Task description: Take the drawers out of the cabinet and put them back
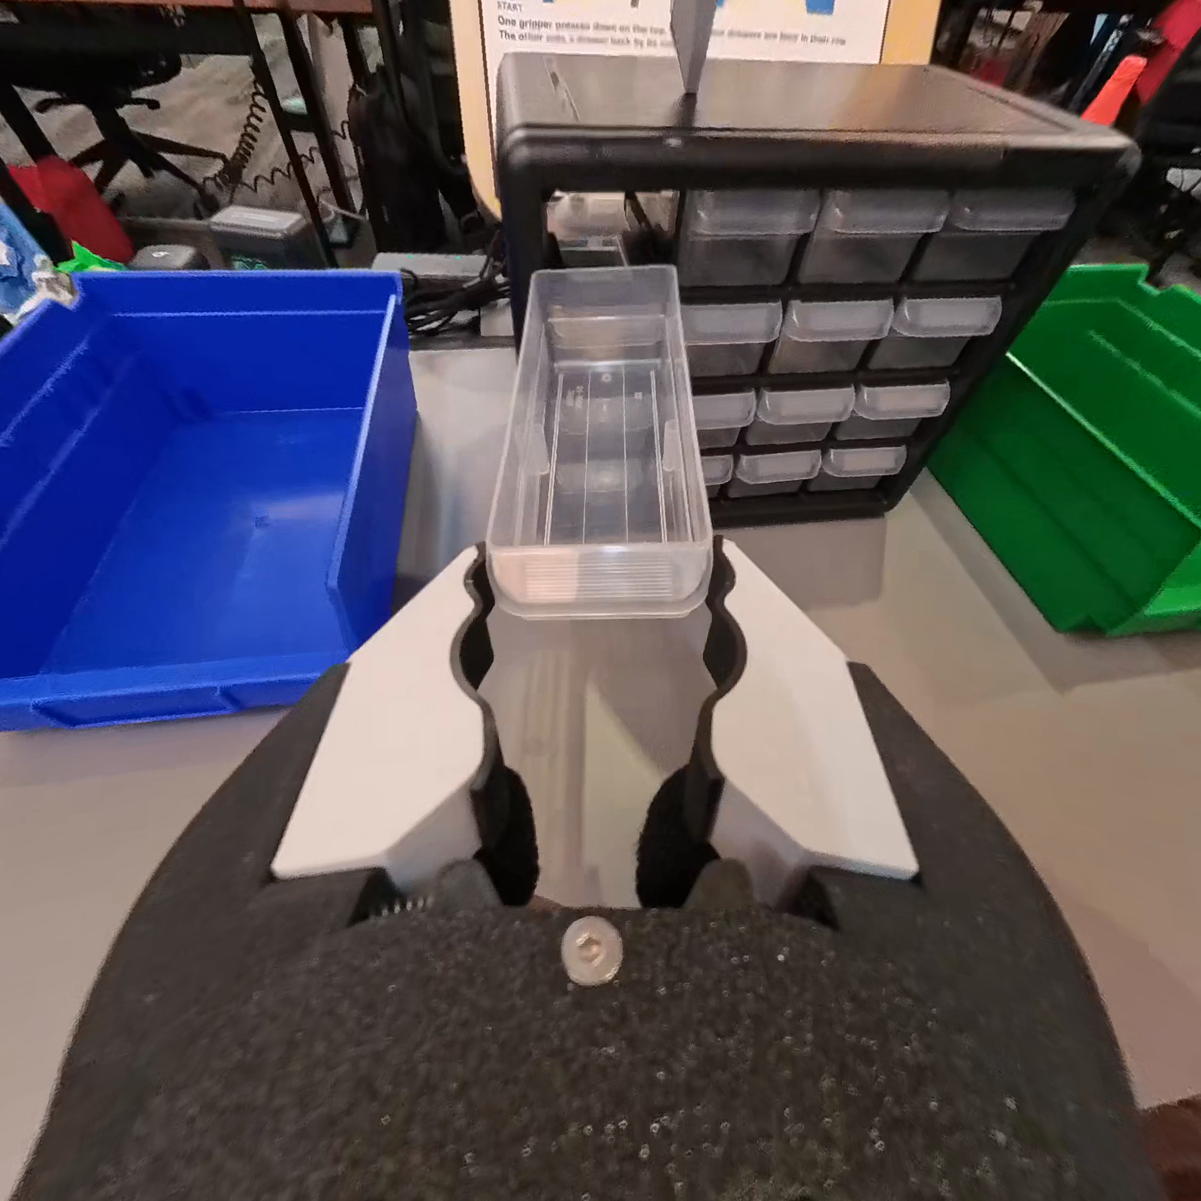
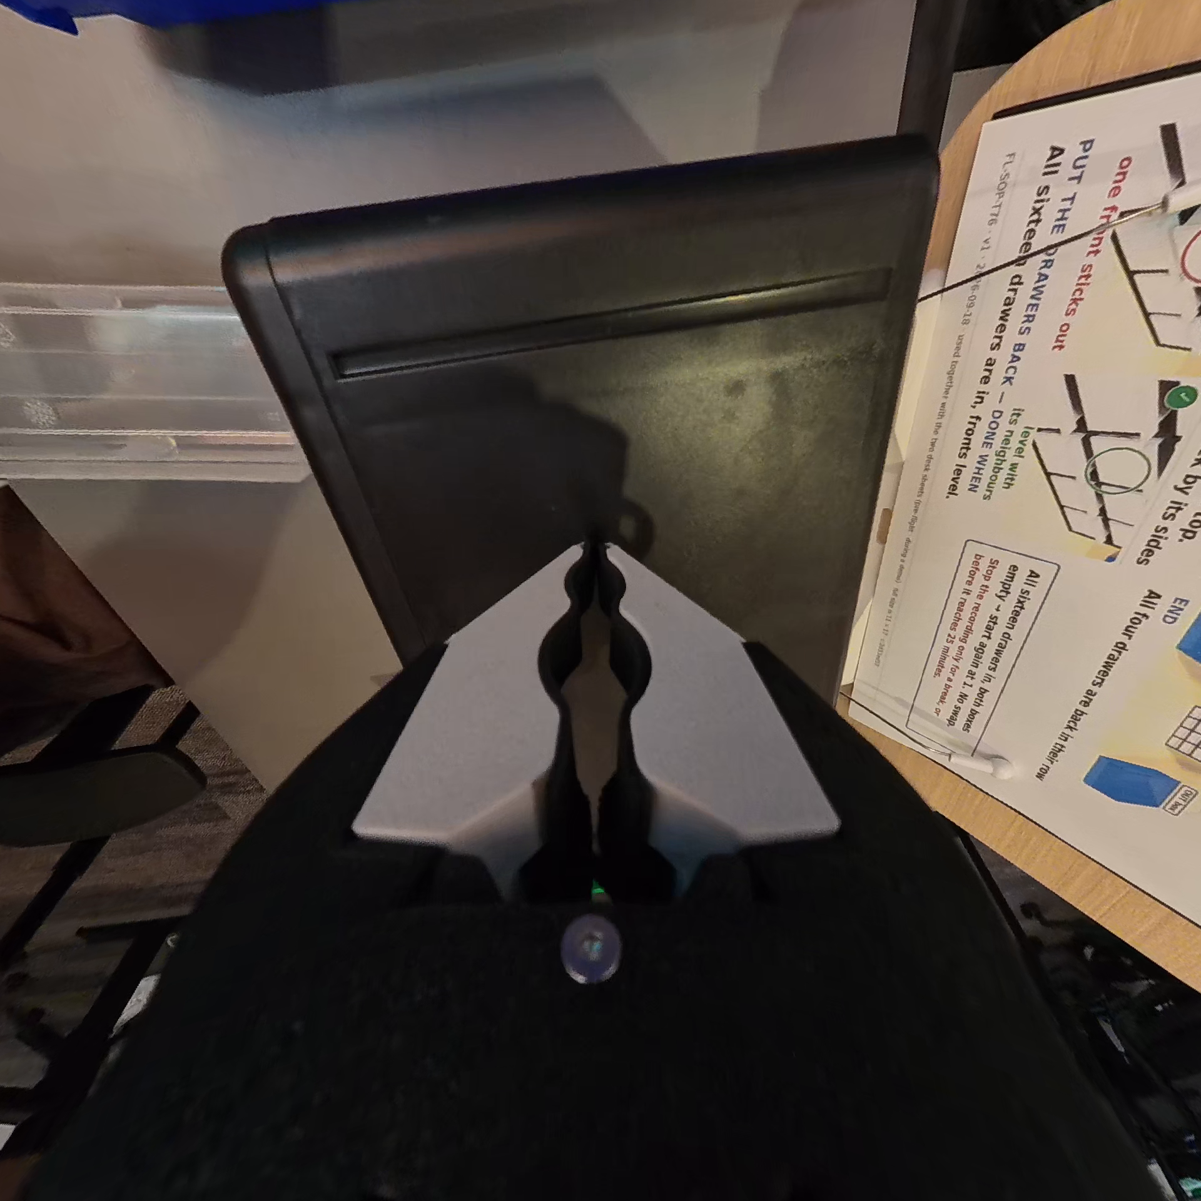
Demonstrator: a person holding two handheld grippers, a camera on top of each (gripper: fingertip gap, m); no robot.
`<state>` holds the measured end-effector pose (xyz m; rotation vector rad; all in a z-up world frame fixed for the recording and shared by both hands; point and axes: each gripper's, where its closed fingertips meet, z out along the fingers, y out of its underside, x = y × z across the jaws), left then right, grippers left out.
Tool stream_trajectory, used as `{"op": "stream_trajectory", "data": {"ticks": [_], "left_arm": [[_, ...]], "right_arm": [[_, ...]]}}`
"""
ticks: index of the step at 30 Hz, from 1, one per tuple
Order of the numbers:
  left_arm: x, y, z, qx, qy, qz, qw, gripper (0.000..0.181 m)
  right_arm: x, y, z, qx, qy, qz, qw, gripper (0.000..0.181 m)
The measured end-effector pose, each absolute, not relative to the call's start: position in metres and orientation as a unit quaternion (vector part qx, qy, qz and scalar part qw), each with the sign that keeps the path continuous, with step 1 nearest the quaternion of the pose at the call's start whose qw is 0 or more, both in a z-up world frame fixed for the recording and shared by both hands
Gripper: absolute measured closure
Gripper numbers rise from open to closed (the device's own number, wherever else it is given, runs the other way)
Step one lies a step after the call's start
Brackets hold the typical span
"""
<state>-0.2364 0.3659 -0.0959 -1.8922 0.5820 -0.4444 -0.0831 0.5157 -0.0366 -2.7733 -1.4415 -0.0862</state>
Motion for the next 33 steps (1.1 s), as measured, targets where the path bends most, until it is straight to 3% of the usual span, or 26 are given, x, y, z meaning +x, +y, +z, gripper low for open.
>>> {"op": "stream_trajectory", "data": {"ticks": [12, 33], "left_arm": [[-0.219, 0.378, -0.084, -0.805, 0.259, -0.172, 0.506, 0.116], [-0.209, 0.387, -0.066, -0.792, 0.24, -0.133, 0.546, 0.116]], "right_arm": [[-0.083, 0.516, -0.037, -0.89, -0.455, -0.018, 0.027, 0.181], [-0.083, 0.516, -0.037, -0.892, -0.45, -0.012, 0.033, 0.181]]}}
